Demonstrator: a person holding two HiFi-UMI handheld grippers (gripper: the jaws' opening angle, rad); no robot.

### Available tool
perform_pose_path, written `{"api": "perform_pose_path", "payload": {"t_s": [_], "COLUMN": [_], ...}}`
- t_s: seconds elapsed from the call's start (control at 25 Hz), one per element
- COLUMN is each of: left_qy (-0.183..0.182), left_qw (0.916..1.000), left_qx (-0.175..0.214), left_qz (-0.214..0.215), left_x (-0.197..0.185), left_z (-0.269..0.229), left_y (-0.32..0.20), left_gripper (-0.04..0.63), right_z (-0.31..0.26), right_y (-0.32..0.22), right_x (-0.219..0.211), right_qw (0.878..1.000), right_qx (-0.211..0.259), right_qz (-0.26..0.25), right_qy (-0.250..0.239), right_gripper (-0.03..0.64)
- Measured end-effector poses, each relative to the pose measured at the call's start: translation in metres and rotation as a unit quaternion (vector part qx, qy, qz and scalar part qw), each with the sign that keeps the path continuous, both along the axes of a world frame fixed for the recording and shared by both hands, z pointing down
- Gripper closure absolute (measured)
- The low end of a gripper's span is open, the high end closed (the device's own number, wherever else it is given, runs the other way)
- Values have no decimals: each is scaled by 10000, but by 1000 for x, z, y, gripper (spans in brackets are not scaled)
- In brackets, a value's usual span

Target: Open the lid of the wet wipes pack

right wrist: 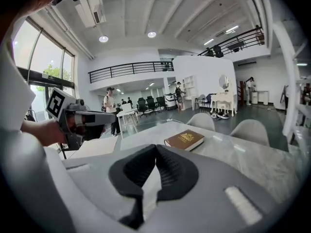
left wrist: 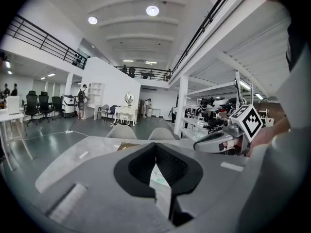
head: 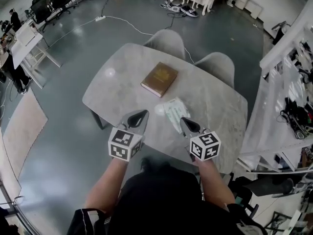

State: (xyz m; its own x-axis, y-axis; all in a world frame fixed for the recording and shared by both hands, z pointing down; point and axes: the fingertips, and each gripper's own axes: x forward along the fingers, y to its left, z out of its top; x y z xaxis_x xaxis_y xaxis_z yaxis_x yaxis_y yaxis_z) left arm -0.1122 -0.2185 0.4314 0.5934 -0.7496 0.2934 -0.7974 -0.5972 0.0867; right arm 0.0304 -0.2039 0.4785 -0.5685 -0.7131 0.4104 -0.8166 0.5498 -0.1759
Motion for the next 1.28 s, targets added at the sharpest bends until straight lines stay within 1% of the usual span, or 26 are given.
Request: {"api": "perform_pose_path", "payload": {"t_s": [0.16,0.32,0.56,0.76,0.84,0.88,1.04,1.28], "left_qy": [9,25,-122,-276,-383,-425,-611,-979], "left_qw": [9996,9982,9958,9912,9886,9873,9816,9690], "left_qx": [-108,-282,-486,-735,-866,-936,-1123,-1239], "left_qz": [271,536,772,1070,1170,1208,1421,1898], "left_x": [-8,-3,22,51,60,64,79,113], "left_z": [10,30,61,86,98,105,133,175], "left_y": [-11,-21,-41,-58,-66,-69,-77,-84], "left_gripper": [584,584,581,577,492,475,451,390], "right_z": [-1,4,24,52,67,74,101,139], "right_y": [-10,-20,-41,-65,-74,-78,-93,-104], "right_x": [-16,-12,11,30,35,35,38,40], "right_qw": [9998,9991,9976,9957,9948,9943,9924,9882], "right_qx": [71,36,-142,-443,-609,-692,-934,-1301], "right_qz": [128,315,543,669,664,652,603,392], "right_qy": [145,298,413,455,469,480,527,710], "right_gripper": [614,614,614,612,612,612,612,612]}}
